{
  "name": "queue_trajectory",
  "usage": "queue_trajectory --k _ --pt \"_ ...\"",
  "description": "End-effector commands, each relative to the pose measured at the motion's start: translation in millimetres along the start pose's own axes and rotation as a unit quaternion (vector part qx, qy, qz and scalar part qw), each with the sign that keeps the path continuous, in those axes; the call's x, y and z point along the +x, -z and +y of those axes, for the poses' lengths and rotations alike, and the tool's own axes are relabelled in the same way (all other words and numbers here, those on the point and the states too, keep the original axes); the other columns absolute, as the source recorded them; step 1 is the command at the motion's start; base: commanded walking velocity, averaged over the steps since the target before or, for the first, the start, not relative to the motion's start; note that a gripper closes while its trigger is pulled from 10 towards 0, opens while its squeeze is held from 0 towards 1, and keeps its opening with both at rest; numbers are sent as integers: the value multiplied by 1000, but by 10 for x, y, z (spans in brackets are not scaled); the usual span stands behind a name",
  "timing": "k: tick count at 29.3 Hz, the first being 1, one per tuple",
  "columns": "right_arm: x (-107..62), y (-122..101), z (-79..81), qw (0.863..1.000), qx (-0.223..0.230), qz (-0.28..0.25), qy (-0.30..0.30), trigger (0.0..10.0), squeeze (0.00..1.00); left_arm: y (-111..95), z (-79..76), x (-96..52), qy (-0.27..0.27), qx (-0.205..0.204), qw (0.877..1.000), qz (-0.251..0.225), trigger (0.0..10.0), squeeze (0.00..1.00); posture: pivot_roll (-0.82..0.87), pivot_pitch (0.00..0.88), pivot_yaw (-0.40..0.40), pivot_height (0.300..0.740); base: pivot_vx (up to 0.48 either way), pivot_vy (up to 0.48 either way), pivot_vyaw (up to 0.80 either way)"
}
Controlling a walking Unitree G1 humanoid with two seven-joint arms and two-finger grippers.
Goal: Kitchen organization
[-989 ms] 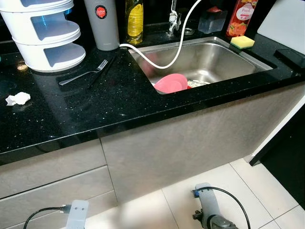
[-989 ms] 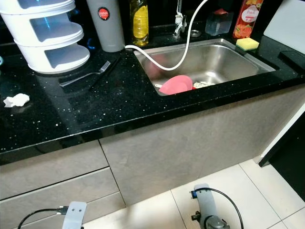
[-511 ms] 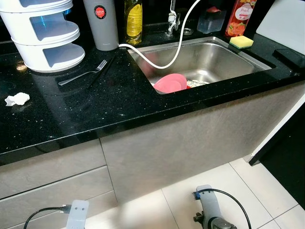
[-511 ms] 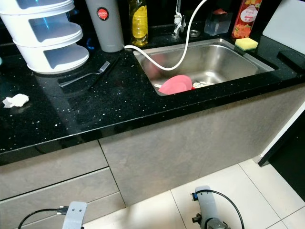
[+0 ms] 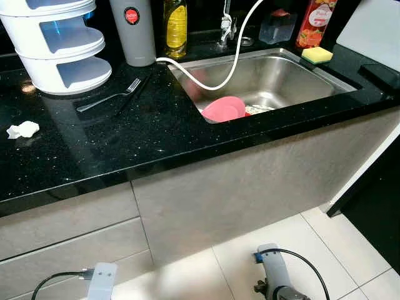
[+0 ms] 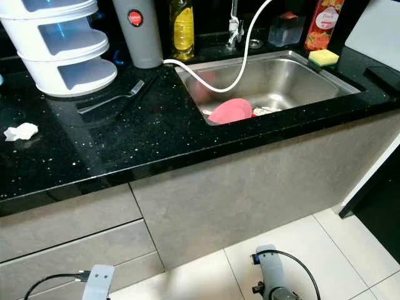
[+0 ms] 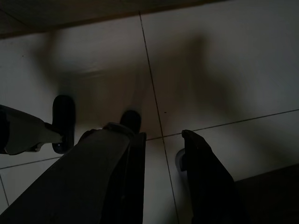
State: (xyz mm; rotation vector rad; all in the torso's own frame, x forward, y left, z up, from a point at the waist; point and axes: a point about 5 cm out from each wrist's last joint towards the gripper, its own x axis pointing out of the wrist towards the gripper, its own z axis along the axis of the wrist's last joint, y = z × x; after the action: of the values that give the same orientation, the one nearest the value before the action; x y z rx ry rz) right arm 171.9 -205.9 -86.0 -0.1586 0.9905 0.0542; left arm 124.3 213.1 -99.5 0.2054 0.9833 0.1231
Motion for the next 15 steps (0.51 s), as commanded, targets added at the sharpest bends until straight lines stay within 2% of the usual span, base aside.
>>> queue_trajectory --k 1,15 --pt "-7 47 2 1000 -3 9 0 10000 0 45 35 -11 0 8 1000 7 10000 0 -31 0 7 740 0 0 0" --pt "-16 86 -13 1000 -7 15 0 10000 0 49 24 -11 1 10 1000 8 10000 0 -35 0 6 740 0 0 0"
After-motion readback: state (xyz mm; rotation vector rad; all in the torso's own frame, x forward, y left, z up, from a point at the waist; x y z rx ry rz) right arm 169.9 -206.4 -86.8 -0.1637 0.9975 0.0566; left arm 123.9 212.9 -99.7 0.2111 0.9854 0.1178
